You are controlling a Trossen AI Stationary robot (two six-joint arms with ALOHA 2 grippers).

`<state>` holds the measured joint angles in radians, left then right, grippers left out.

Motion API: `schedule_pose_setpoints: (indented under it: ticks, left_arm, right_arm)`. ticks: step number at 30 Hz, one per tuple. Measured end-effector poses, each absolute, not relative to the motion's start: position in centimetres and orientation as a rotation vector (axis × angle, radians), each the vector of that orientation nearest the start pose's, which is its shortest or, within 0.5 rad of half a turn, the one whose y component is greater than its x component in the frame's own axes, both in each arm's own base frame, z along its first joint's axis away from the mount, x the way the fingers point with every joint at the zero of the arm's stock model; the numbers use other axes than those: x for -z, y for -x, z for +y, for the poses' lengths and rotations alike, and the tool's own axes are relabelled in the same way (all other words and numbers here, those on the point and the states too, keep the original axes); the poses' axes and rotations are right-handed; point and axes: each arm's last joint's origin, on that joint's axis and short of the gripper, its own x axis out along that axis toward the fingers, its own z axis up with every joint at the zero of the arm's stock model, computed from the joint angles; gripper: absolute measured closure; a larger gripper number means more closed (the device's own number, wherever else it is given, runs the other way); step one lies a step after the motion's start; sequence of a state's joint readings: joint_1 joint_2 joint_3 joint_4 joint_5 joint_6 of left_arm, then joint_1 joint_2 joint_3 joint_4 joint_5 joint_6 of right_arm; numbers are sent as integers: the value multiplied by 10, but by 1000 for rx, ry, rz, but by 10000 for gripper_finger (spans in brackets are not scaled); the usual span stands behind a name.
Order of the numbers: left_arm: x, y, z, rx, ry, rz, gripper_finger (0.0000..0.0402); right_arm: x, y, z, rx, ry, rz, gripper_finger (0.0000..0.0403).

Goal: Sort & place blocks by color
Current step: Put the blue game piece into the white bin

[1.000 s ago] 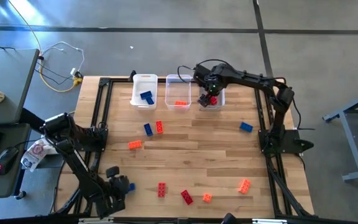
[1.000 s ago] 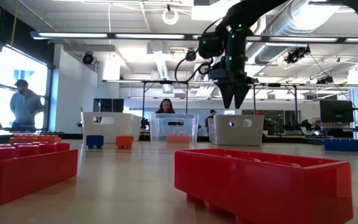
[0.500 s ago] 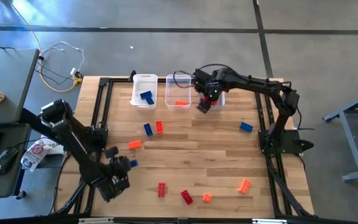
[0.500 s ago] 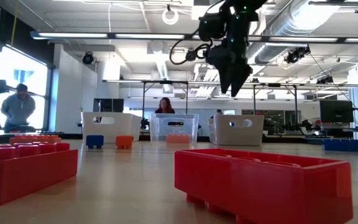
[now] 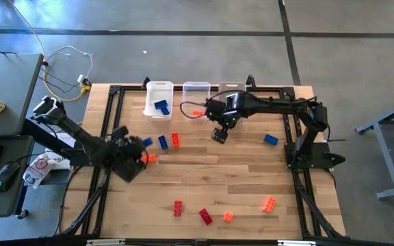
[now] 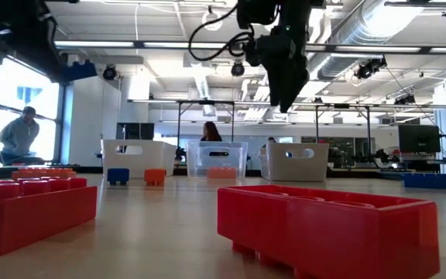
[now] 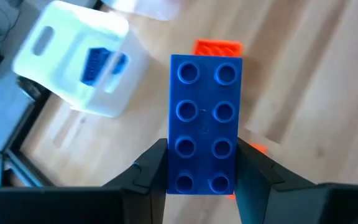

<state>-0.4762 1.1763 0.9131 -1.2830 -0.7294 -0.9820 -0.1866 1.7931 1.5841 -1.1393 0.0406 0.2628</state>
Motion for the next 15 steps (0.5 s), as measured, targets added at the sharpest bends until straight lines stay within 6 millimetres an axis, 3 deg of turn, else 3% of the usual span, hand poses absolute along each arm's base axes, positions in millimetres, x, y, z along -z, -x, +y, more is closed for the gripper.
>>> schedule_pose_setpoints:
  ticks: [7, 15]
  left_arm:
    - [-271, -152, -21, -827, 19, 971, 290]
    - [-279, -152, 2, -872, 68, 936, 290]
  right_arm:
    - [-275, -350, -34, 348, -332, 1313, 107]
    - [-275, -352, -2, 324, -371, 1311, 107]
